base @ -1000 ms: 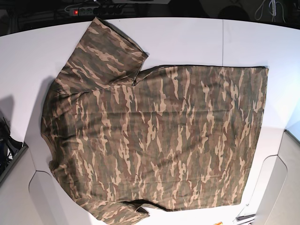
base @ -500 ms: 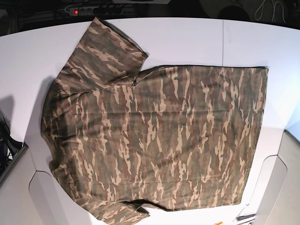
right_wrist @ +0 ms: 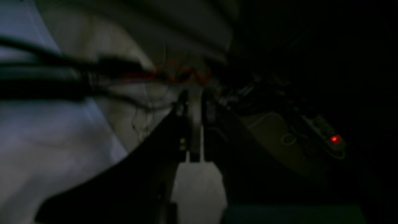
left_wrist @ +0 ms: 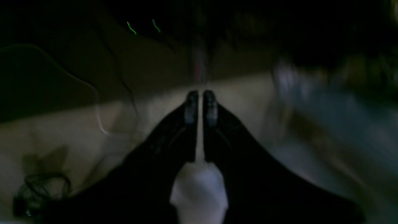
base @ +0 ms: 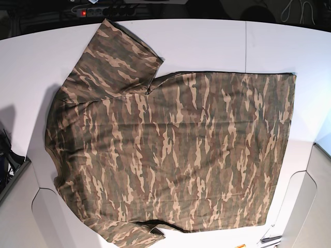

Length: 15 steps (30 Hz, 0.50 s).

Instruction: Fold the T-shirt properly

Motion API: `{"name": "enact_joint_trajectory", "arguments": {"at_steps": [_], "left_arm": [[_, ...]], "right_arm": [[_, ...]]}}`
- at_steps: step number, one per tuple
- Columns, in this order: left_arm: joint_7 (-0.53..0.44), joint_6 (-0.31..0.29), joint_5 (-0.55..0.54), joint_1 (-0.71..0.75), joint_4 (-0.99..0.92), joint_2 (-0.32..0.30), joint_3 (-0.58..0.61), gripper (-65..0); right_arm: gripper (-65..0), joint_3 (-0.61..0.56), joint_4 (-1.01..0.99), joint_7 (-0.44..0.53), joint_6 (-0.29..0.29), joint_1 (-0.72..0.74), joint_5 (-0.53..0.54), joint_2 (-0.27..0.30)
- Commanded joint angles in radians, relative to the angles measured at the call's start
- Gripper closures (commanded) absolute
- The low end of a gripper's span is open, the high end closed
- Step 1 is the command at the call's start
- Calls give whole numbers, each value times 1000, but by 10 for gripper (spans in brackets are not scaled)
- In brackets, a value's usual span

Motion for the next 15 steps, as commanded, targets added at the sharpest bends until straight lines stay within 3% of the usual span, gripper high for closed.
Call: {"name": "enact_joint_trajectory", "arguments": {"at_steps": [1, 5, 9, 11, 13, 15], "left_arm": [[23, -12, -20, 39, 44, -6, -32, -50], [99, -12, -99, 79, 217, -5, -142, -116], [138, -12, -192, 80, 356, -7, -253, -126], [139, -12, -285, 80, 399, -13, -302, -142], [144, -12, -377, 73, 433, -24, -341, -218], [159, -12, -451, 69, 452, -40, -362, -312]], "right_arm": [[0, 24, 39, 11, 8, -11, 33, 8], [0, 124, 125, 9, -13, -11, 117, 2], [0, 259, 170, -15, -33, 0, 159, -60], [-100, 323, 169, -76, -34, 27, 199, -101], [-216, 378, 167, -150, -63, 63, 239, -143], [-279, 424, 163, -196, -110, 97, 266, -169]]}}
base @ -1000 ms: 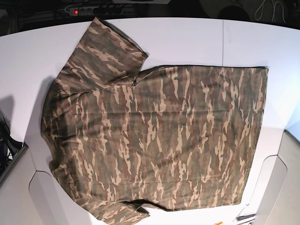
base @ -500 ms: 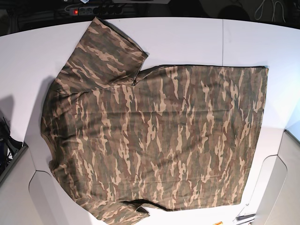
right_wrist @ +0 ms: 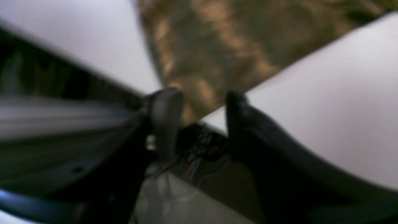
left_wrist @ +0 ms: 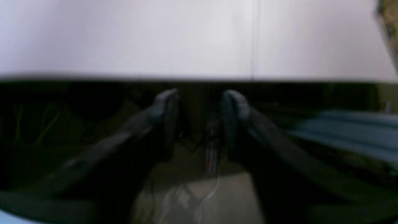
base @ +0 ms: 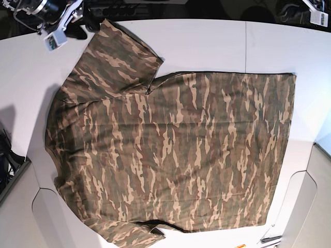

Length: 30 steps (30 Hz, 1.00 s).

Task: Fold the T-shirt properly
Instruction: 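Reach both grippers to the shirt's hem corners and grasp them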

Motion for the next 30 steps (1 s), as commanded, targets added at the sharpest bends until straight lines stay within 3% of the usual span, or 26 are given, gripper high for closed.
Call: {"name": "enact_joint_trajectory", "arguments": {"at_steps": [1, 3, 7, 14, 18, 21, 30], "left_arm": [[-9, -12, -33, 14, 16, -20, -14, -354], [-10, -12, -65, 11, 16, -45, -14, -396], [-8, -12, -29, -58, 13, -72, -14, -396], [-8, -12, -60, -210, -102, -155, -14, -453], [-8, -12, -68, -319, -226, -208, -12, -453], [-7, -12, -90, -402, -331, -223, -9, -453], [-4, -12, -88, -564, -529, -254, 161, -452]], "right_arm": [[-285, 27, 10, 13, -15, 9, 14, 0], [-284, 58, -6, 14, -34, 32, 13, -8], [-285, 83, -68, 13, -70, 86, 9, -8], [-285, 61, -191, 6, -69, 146, 17, -56], [-371, 45, -203, 4, -69, 145, 19, -100], [-378, 40, -212, 4, -69, 147, 44, -134], [-377, -4, -287, 2, -50, 220, 65, -204]]}}
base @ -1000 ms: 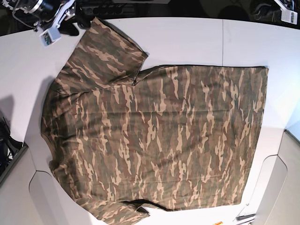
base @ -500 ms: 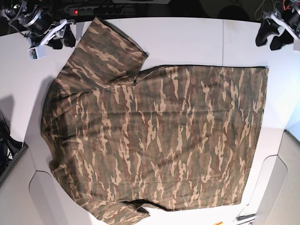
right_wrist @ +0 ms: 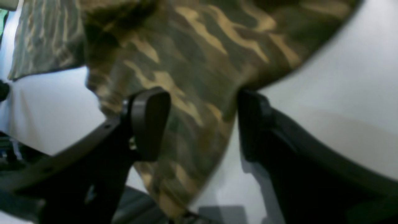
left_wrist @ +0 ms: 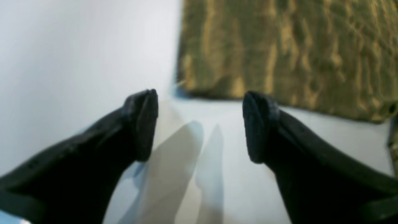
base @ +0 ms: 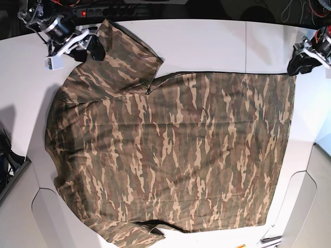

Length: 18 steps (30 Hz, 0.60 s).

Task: Fold the T-shirt properly
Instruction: 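Reach both grippers to the shirt's hem corners and grasp them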

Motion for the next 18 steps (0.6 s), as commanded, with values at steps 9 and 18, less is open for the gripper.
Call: {"name": "enact_joint_trajectory", "arguments": {"at_steps": [9, 18], "left_arm": [[-4, 48, 52, -78, -1, -2, 40, -451], [-4, 72, 81, -94, -1, 3, 40, -36]], "right_arm": [[-368, -24, -11, -16, -5, -2, -10, -63], [0, -24, -9, -16, 34, 13, -77, -66]]}}
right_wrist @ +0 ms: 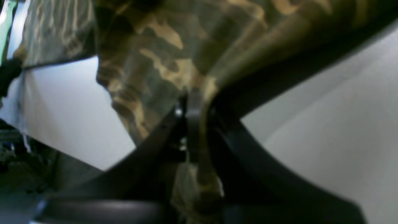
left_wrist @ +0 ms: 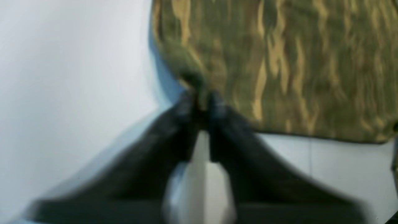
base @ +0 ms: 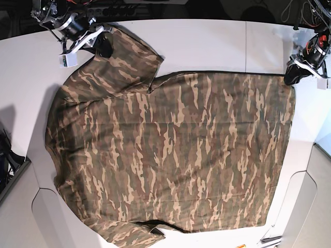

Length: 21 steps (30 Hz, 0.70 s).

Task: Fold the T-shirt properly
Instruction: 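Reach both grippers to the shirt's hem corners and grasp them, then lift the hem with both grippers and fold it over toward the collar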

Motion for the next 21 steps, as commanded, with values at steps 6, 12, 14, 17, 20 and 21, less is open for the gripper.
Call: {"name": "enact_joint_trajectory", "arguments": {"at_steps": [6, 12, 14, 17, 20, 21], "left_arm": [[2, -84, -4, -8, 24, -23, -20, 0], [84, -84, -135, -3, 76, -22, -113, 0], [116, -84, -169, -4, 95, -23, -142, 0], [116, -84, -183, -8, 127, -23, -157, 0], [95, -84, -175, -43, 138, -22, -157, 0], [82, -84, -156, -57, 138, -22, -156, 0]], "right_arm": [[0, 28, 58, -78, 1, -4, -7, -8], [0, 77, 195, -164, 49, -25, 56, -8], [0, 104, 241, -163, 70, -26, 80, -8], [0, 143, 290, -139, 76, 10, 88, -8], [0, 167, 291, -130, 75, 98, 78, -8], [0, 170, 285, -130, 76, 129, 68, -8]]}}
